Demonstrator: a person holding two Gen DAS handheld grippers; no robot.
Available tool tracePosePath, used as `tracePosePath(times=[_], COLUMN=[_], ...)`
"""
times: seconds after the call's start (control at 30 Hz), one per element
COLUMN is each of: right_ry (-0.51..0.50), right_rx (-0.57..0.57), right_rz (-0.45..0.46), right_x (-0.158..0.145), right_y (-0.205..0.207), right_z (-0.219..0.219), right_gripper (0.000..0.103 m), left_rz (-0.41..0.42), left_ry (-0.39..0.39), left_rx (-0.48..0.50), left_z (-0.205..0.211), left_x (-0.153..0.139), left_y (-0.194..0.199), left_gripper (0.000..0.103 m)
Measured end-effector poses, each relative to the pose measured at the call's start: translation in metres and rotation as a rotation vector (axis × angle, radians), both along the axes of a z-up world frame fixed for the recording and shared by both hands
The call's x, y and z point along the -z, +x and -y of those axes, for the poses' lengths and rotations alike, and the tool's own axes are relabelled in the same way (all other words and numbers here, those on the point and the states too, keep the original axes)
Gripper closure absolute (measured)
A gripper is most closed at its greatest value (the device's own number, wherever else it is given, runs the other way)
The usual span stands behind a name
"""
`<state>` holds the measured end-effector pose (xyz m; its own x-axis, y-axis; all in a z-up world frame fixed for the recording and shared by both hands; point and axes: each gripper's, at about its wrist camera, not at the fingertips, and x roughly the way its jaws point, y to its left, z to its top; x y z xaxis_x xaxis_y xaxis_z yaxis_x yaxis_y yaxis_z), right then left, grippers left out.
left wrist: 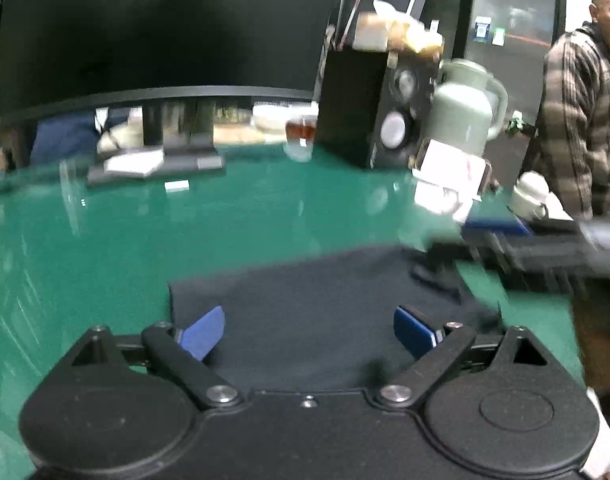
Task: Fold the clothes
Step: 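Grasp the garment edge with the left gripper and lift it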
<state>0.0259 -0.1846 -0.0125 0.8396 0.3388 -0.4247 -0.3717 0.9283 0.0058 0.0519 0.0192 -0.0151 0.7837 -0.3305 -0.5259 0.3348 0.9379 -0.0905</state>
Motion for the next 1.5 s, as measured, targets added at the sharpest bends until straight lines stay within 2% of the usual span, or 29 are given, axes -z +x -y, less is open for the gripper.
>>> tracePosePath(times=[0.03, 0.07, 0.17, 0.23, 0.3, 0.37, 0.47, 0.53, 0.57, 0.63, 0.67, 0.7, 0.8, 0.87, 1.07, 1.17, 1.23, 1.27, 1.33, 1.37, 1.43, 1.5], right_ry=[-0.020, -0.044, -0.093, -0.102, -0.064, -0.005, 0.030, 0.027, 0.019, 0.011, 0.007, -0.002, -0.069, -0.111, -0.142, -0.185, -0.219, -0.224, -0.204, -0.183, -0.109, -0.010], right_rx=[-0.001, -0.018, -0.074, -0.077, -0.066, -0.046, -0.041, -0.038, -0.039, -0.036, -0.034, -0.042, -0.063, -0.075, -0.123, -0.139, -0.115, -0.113, -0.089, -0.070, -0.045, -0.009], right_rz=[0.007, 0.008, -0.096, -0.059, -0.074, -0.086, -0.028, -0.008, 0.002, -0.004, -0.010, -0.019, -0.069, -0.028, -0.013, 0.004, 0.007, 0.002, -0.012, -0.016, -0.003, 0.011], right_x=[0.002, 0.006, 0.026, 0.038, 0.034, 0.028, 0.019, 0.015, 0.014, 0.017, 0.019, 0.021, 0.036, 0.041, 0.038, 0.035, 0.033, 0.033, 0.029, 0.026, 0.022, 0.015], right_y=[-0.007, -0.013, -0.014, -0.021, -0.021, -0.022, -0.037, -0.044, -0.047, -0.048, -0.048, -0.048, -0.045, -0.049, -0.039, -0.021, -0.006, 0.000, 0.002, 0.000, -0.010, -0.019], right_z=[-0.004, -0.009, -0.019, -0.019, -0.015, -0.008, -0.001, -0.001, -0.001, -0.003, -0.004, -0.006, -0.013, -0.018, -0.008, 0.003, 0.009, 0.012, 0.021, 0.027, 0.041, 0.055], right_gripper=[0.062, 0.066, 0.066, 0.066, 0.066, 0.066, 0.066, 0.066, 0.067, 0.068, 0.070, 0.071, 0.072, 0.072, 0.072, 0.072, 0.070, 0.068, 0.064, 0.064, 0.065, 0.068], left_rz=[-0.016, -0.030, -0.071, -0.060, -0.080, -0.055, -0.011, -0.014, -0.022, -0.101, -0.133, -0.148, -0.194, -0.198, -0.195, -0.179, -0.190, -0.191, -0.135, -0.116, -0.070, -0.075], left_ry=[0.001, 0.011, 0.049, 0.111, 0.103, 0.080, 0.053, 0.022, 0.001, -0.046, -0.039, -0.028, 0.034, 0.062, 0.079, 0.077, 0.061, 0.025, -0.066, -0.084, -0.112, -0.111], left_rx=[0.006, 0.017, 0.049, 0.068, 0.071, 0.088, 0.139, 0.192, 0.223, 0.304, 0.337, 0.352, 0.400, 0.416, 0.335, 0.216, 0.091, 0.072, 0.096, 0.102, 0.156, 0.191], left_z=[0.001, 0.002, 0.005, 0.011, 0.010, 0.009, 0.019, 0.029, 0.035, 0.055, 0.066, 0.073, 0.092, 0.101, 0.103, 0.099, 0.090, 0.080, 0.058, 0.052, 0.026, 0.019], left_x=[0.004, 0.009, 0.027, 0.028, 0.022, 0.009, -0.011, -0.019, -0.022, -0.021, -0.017, -0.014, 0.000, 0.009, 0.014, 0.016, 0.013, 0.006, -0.010, -0.014, -0.025, -0.023], left_y=[0.005, 0.007, 0.009, 0.005, 0.008, 0.013, 0.024, 0.035, 0.042, 0.065, 0.074, 0.078, 0.087, 0.090, 0.100, 0.114, 0.122, 0.120, 0.104, 0.097, 0.064, 0.045], left_gripper=[0.011, 0.011, 0.011, 0.011, 0.012, 0.012, 0.012, 0.012, 0.015, 0.024, 0.034, 0.038, 0.040, 0.040, 0.038, 0.037, 0.036, 0.035, 0.025, 0.017, 0.016, 0.016])
